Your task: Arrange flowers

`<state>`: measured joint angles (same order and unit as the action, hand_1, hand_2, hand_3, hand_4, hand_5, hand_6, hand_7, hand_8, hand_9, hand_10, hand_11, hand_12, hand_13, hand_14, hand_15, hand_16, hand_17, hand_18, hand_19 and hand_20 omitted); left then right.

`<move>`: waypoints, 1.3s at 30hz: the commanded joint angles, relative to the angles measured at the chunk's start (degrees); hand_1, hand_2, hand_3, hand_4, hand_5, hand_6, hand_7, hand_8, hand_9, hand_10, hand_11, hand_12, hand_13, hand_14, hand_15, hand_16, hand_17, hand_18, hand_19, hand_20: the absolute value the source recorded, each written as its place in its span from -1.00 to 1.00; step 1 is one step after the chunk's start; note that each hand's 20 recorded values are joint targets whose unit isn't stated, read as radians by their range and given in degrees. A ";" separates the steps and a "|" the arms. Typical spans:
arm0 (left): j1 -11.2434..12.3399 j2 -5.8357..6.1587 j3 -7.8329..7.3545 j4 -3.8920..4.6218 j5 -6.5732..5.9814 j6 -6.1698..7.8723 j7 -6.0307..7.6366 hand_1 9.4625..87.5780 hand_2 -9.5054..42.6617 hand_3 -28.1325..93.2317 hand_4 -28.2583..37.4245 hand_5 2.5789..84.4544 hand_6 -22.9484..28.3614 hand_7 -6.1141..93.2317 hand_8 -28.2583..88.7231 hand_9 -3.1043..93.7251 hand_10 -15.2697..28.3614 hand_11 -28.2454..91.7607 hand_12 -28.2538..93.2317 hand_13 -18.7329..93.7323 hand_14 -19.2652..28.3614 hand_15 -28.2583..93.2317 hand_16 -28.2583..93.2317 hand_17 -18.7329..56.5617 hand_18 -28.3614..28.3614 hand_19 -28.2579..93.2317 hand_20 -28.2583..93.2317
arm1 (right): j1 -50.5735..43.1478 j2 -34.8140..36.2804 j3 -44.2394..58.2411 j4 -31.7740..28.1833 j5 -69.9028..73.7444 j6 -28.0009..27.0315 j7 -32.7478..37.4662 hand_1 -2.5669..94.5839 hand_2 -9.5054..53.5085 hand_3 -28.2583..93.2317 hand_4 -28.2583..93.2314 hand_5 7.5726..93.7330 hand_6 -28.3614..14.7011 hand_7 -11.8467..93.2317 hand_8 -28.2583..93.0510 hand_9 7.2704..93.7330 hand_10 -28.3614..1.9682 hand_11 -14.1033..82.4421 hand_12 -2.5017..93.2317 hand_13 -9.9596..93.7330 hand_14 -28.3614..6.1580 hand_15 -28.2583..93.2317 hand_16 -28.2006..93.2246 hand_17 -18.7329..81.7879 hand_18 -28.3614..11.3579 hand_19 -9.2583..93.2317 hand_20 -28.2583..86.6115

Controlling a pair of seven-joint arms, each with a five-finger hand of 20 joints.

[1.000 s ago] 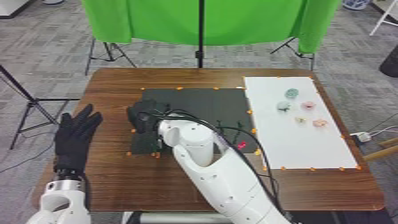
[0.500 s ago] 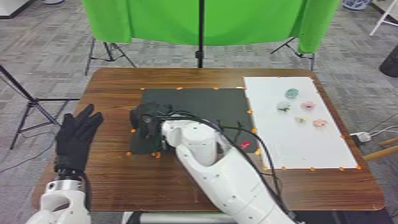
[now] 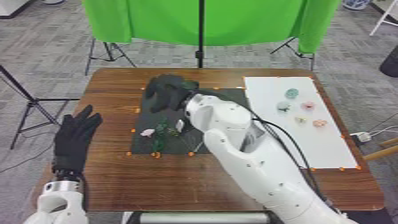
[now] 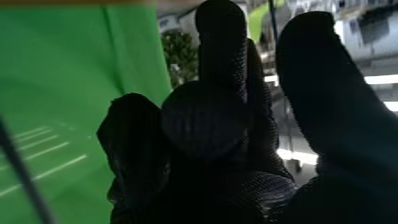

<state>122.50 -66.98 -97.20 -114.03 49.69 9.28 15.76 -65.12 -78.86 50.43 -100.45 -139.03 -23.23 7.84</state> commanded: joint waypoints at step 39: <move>2.34 -1.82 -0.19 -0.50 0.99 -1.21 -1.96 -0.80 -0.52 0.48 -1.00 -0.05 0.17 -0.81 -0.60 -0.09 0.33 -0.33 -0.34 -0.13 0.41 -0.41 -0.52 -0.40 0.34 -0.52 -0.26 | -30.44 17.65 36.52 -1.10 -9.14 3.30 16.41 -0.04 -1.00 0.44 -0.78 0.31 0.36 -0.55 -0.65 0.66 0.01 -0.28 -0.48 0.87 0.48 0.46 0.01 0.59 -0.12 1.00 0.43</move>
<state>123.87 -68.32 -97.42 -114.55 50.42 8.65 14.45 -92.04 -60.02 86.78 -103.40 -147.07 -24.58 23.70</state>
